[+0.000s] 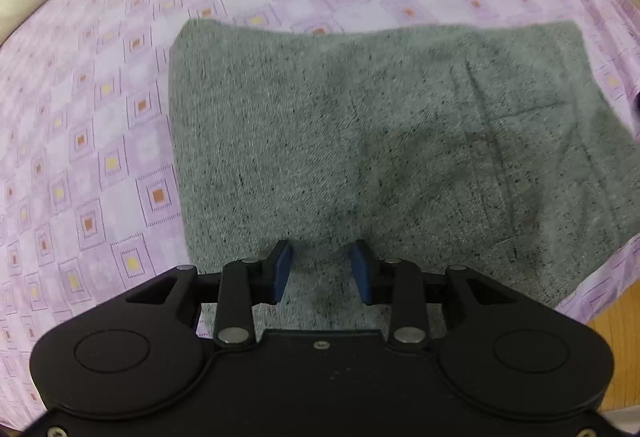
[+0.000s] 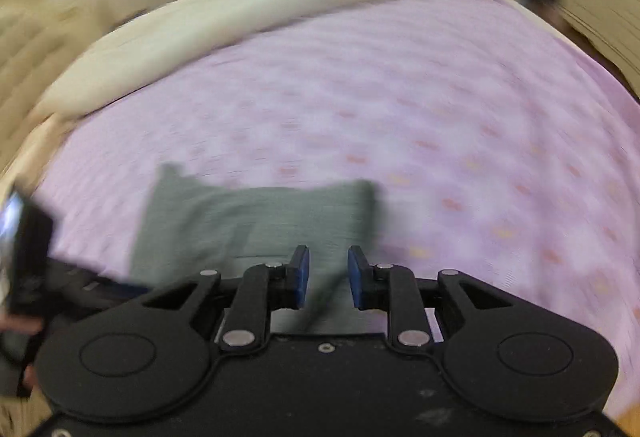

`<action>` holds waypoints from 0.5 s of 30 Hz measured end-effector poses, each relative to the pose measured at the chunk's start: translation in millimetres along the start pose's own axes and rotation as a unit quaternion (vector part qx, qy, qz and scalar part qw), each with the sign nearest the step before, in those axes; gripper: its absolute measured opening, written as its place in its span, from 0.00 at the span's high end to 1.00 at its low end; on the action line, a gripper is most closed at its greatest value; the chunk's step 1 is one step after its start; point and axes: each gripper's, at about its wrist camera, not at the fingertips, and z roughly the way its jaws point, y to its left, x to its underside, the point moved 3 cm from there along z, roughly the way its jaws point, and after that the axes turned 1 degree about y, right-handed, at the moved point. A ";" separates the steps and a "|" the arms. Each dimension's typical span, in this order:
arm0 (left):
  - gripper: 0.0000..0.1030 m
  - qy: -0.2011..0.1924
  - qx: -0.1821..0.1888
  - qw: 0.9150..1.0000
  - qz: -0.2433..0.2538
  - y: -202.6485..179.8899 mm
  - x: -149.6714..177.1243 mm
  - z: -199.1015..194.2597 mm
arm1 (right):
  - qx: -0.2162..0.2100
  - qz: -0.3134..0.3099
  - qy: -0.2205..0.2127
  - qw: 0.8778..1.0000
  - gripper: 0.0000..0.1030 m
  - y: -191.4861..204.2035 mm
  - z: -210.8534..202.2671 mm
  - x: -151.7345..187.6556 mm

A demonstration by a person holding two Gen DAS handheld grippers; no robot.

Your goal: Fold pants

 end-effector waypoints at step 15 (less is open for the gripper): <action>0.53 -0.033 0.078 0.995 -0.057 47.9 40.6 -36.8 | 0.054 -0.021 0.036 0.998 0.71 1.0 29.6 -2.2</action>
